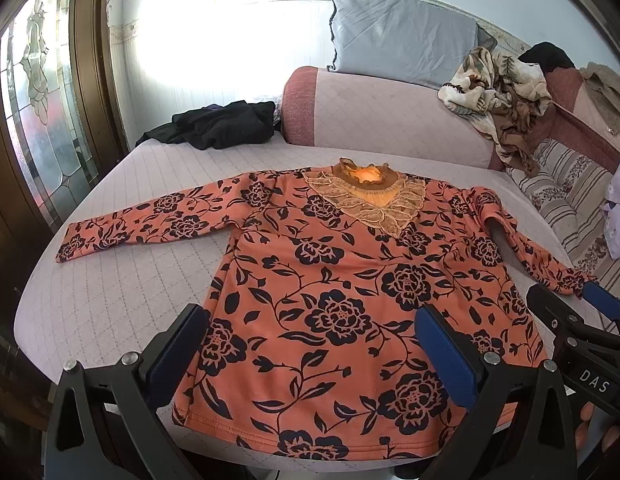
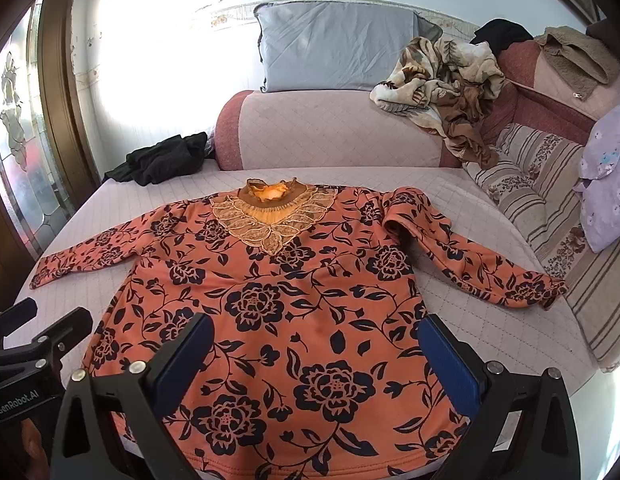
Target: Fold small clothes
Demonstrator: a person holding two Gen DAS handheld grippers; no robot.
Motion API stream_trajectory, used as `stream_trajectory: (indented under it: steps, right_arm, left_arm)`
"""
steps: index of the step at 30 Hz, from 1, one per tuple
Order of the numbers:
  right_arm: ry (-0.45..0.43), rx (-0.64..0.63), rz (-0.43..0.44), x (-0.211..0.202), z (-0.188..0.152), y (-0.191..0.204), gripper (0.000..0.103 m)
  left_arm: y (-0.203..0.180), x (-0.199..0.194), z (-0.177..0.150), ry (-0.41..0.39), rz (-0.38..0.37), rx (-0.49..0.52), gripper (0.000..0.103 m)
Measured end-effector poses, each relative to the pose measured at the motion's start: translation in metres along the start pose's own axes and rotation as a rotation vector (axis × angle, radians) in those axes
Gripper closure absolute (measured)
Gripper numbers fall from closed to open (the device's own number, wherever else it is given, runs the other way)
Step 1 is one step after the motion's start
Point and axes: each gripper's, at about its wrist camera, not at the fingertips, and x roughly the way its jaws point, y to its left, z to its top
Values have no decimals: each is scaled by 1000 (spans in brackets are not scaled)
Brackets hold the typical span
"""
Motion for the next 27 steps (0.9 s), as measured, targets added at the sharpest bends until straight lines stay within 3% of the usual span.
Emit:
stream_trajectory:
  steps: [27]
  right_arm:
    - [-5,1,-7,0,1,0,0]
  left_arm:
    - [1,4,-2,10,-4,-1,0]
